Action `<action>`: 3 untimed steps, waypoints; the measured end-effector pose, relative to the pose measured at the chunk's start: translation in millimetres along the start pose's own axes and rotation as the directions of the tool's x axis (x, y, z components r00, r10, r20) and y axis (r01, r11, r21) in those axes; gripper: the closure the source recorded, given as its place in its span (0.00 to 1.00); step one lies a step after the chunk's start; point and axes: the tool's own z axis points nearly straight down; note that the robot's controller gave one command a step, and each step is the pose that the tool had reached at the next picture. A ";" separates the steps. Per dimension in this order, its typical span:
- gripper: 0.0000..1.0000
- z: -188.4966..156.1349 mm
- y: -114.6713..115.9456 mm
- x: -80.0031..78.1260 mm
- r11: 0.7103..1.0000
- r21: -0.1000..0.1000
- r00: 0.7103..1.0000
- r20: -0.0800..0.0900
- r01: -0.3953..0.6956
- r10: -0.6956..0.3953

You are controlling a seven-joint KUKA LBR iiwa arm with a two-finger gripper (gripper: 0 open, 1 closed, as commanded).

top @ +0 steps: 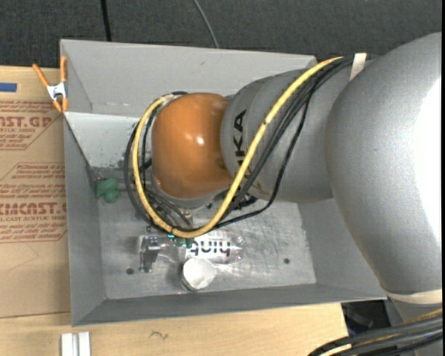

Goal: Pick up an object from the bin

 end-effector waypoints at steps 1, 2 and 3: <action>0.00 -4.0 -0.8 -2.2 1.000 -0.001 1.000 0.007 -0.002 0.002; 0.00 40.6 -7.1 -37.7 1.000 -0.005 0.999 0.018 0.030 -0.030; 0.00 81.4 -40.7 -29.3 0.998 0.000 0.998 0.008 0.065 -0.065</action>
Offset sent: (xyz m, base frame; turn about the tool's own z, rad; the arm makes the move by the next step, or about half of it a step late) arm 0.0622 -0.0162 -0.0868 -0.0506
